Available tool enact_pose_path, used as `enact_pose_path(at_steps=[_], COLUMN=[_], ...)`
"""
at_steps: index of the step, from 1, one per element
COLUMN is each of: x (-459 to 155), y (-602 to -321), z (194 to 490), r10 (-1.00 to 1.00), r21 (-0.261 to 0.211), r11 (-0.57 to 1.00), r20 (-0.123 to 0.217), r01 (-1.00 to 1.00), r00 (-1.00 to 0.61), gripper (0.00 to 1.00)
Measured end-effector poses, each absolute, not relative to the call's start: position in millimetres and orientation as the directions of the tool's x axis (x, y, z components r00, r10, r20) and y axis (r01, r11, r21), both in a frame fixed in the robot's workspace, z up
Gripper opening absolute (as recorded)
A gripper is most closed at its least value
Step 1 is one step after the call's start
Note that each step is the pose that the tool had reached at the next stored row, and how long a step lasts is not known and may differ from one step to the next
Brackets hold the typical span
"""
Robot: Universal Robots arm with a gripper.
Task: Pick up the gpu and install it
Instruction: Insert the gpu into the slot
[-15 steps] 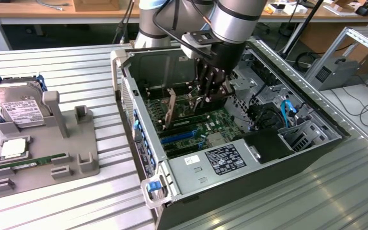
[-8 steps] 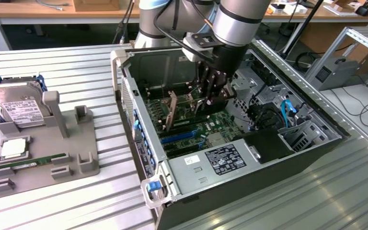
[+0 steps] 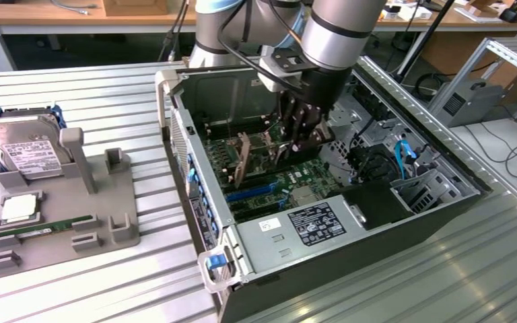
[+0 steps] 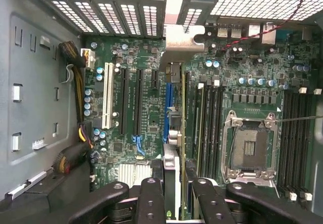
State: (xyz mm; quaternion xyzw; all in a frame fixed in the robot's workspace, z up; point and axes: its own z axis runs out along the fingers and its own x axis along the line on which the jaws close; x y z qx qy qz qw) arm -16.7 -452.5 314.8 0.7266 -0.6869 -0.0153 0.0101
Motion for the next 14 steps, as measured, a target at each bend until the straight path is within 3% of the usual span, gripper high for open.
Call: enact_pose_path(at_steps=[14], x=[-31.6], y=[-457.9], z=[308.7], r10=[-0.998], r21=[0.036], r11=[-0.056], r20=[-0.008], r01=[-0.998], r00=[0.056], gripper=[0.27])
